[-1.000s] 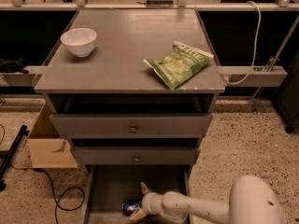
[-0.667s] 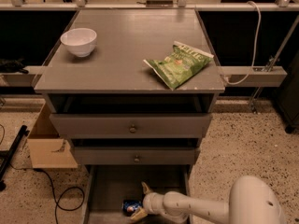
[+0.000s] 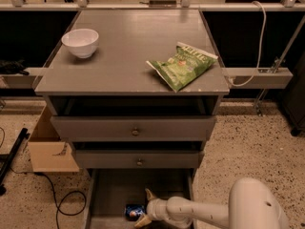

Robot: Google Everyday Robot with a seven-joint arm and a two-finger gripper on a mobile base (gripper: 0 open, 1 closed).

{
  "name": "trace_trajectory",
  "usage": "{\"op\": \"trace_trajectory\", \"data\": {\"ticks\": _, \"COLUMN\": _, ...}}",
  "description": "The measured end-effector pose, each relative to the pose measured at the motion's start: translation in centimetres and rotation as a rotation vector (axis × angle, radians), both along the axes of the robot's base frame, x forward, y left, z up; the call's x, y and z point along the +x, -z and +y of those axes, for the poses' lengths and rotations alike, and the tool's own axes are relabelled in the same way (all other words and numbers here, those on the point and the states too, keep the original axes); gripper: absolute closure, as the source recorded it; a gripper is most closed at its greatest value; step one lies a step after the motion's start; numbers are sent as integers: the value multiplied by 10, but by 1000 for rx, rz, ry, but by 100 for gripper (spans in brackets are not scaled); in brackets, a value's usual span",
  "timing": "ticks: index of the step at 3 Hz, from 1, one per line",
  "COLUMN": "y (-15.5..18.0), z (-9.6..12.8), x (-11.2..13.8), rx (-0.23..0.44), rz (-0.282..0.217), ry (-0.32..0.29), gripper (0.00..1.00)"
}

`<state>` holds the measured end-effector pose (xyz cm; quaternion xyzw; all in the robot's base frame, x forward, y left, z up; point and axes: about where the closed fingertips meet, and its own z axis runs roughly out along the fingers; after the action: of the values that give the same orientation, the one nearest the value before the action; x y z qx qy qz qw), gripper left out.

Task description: Pick pepsi can from bottom drawer and place on counter

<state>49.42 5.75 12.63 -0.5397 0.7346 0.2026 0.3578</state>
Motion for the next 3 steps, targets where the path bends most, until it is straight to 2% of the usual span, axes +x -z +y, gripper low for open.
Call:
{"op": "trace_trajectory", "data": {"ticks": 1, "y": 0, "z": 0, "x": 0, "rx": 0, "rz": 0, "ry": 0, "gripper": 19}}
{"op": "trace_trajectory", "data": {"ticks": 2, "y": 0, "z": 0, "x": 0, "rx": 0, "rz": 0, "ry": 0, "gripper": 50}}
{"op": "trace_trajectory", "data": {"ticks": 3, "y": 0, "z": 0, "x": 0, "rx": 0, "rz": 0, "ry": 0, "gripper": 73}}
